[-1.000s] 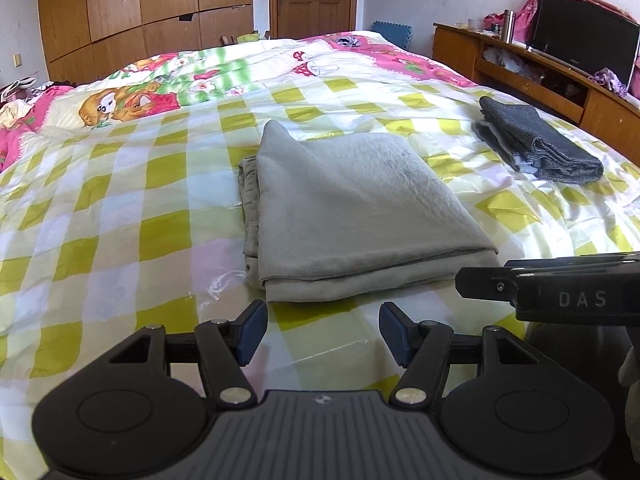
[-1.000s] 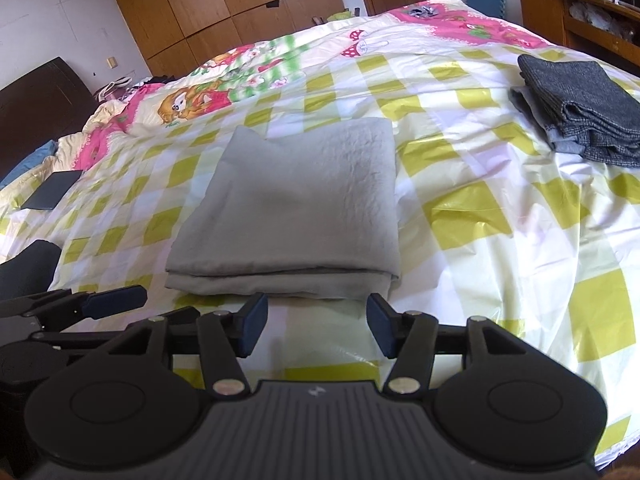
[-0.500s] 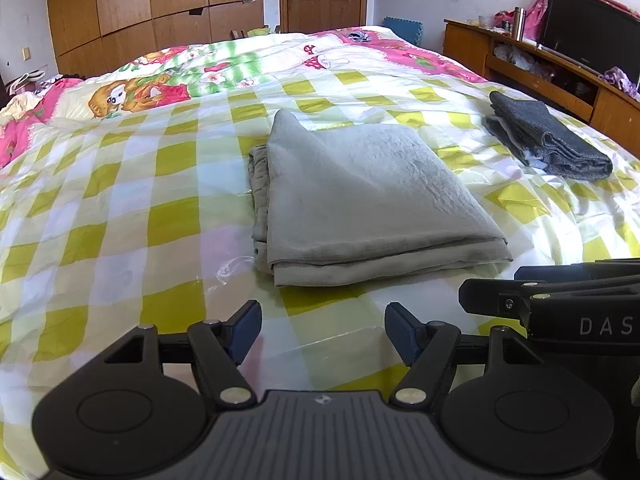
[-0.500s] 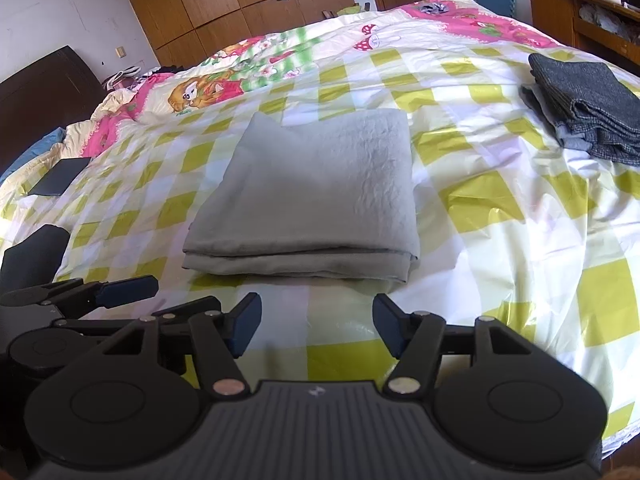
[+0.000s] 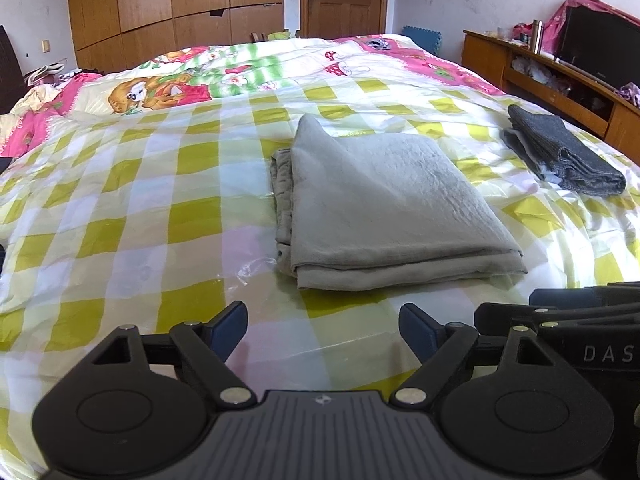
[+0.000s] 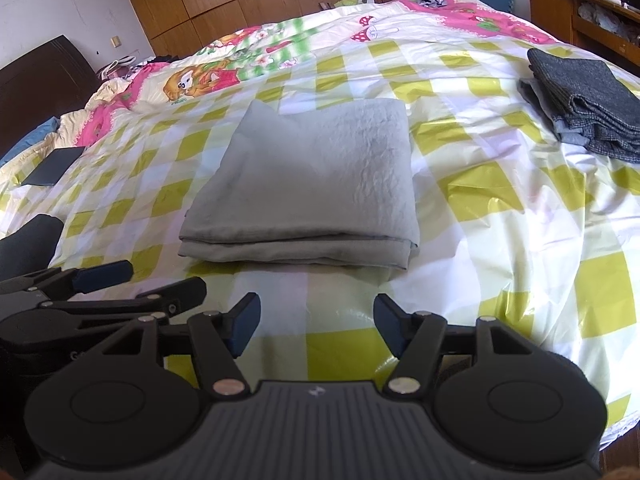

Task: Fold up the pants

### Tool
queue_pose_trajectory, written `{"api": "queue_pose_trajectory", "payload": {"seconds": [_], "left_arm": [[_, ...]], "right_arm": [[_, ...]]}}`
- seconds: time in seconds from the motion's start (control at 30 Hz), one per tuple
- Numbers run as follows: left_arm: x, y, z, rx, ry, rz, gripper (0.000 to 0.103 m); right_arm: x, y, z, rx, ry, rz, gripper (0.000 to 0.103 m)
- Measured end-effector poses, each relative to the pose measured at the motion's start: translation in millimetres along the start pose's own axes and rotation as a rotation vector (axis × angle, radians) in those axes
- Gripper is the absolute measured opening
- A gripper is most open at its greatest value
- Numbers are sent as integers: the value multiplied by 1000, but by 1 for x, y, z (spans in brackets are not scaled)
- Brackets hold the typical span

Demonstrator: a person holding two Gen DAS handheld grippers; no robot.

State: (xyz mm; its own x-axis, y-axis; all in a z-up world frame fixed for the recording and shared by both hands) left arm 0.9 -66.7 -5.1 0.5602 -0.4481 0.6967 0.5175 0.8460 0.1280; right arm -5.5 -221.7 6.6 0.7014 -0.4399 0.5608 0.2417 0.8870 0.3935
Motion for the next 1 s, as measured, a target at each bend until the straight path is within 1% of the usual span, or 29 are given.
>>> {"api": "queue_pose_trajectory", "payload": {"seconds": [0.13,0.27,0.57,1.0], "left_arm": [[-1,0,3,17,5,0,98],[-3,2,3,39,14,5,103],[0,0,10,87,6,-16,103],[0,1,12,93,3,-9,103]], "right_arm": [[-1,-1,0,-9,5,-4,64],[-2,0,-1,-17,13,-4,65],[-3,1,0,-20,16,-2,65],[-4,1,0,-21,20,-4,65]]}}
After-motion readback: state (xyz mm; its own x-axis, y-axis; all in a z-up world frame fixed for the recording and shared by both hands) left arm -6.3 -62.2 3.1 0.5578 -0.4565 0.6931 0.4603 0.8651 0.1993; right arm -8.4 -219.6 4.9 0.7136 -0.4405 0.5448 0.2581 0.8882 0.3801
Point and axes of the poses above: each gripper's, at about its wrist camera, not at the fingertips, and z roughly against the way its jaws point, y to its left, x to its top, the point moved 2 cm from there along -z, roughly the way its jaws point, and after that the axes turned 12 degrees about -z, right-handed, at the moved point
